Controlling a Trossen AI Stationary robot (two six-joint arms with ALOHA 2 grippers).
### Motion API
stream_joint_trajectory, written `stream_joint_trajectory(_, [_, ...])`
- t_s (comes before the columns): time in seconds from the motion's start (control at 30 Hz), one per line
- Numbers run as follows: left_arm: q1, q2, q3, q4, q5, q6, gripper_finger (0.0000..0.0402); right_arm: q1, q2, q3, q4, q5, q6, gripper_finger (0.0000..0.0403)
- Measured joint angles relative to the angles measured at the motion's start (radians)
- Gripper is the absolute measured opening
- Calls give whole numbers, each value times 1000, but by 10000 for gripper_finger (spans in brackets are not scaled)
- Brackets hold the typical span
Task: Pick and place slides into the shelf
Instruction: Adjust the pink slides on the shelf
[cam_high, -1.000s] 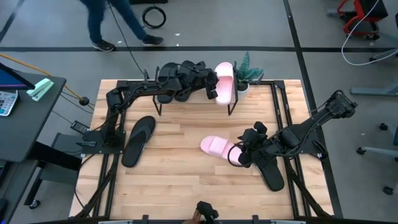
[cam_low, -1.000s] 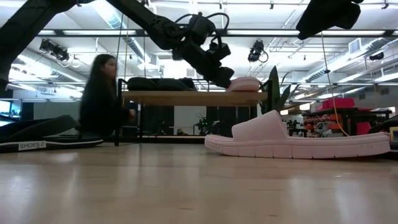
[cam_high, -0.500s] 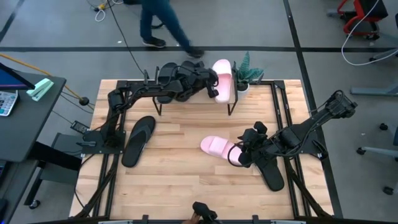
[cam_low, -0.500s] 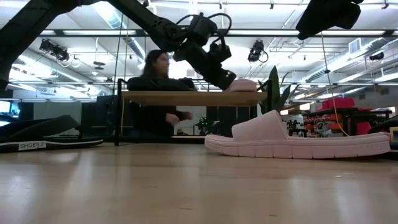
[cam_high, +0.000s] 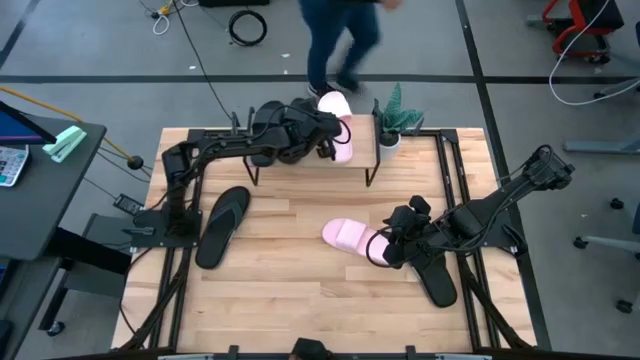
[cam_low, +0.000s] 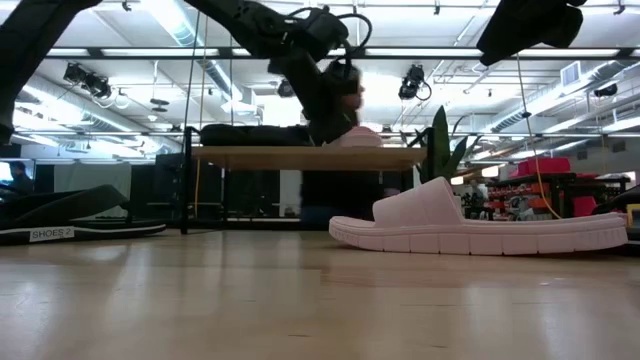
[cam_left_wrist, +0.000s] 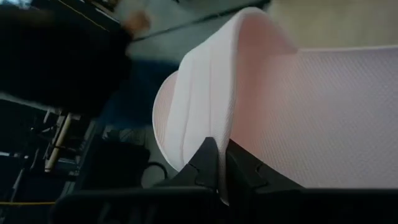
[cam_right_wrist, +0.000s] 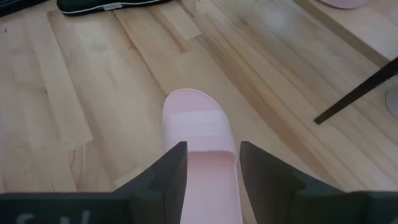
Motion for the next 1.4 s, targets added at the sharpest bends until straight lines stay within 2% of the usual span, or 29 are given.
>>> stream_joint_trajectory(0.13, [4, -38, 0, -101, 1, -2, 11, 0, 0, 0, 0, 0, 1, 154])
stream_joint_trajectory(0.23, [2, -62, 0, -143, -40, 1, 19, 0, 0, 0, -1, 0, 2, 154])
stream_joint_trajectory(0.67, [9, -95, 1, -258, -57, 26, 43, 0, 0, 0, -1, 0, 2, 154])
stream_joint_trajectory(0.83, [9, -95, 1, -263, -57, 71, 80, 0, 0, 0, -1, 0, 3, 154])
stream_joint_trajectory(1.17, [-11, -100, 0, -247, -54, 161, 179, 0, 0, 0, -1, 19, 2, 154])
stream_joint_trajectory(1.4, [-18, -100, 0, -251, -53, 162, 203, 0, 0, 0, -1, 19, 1, 154])
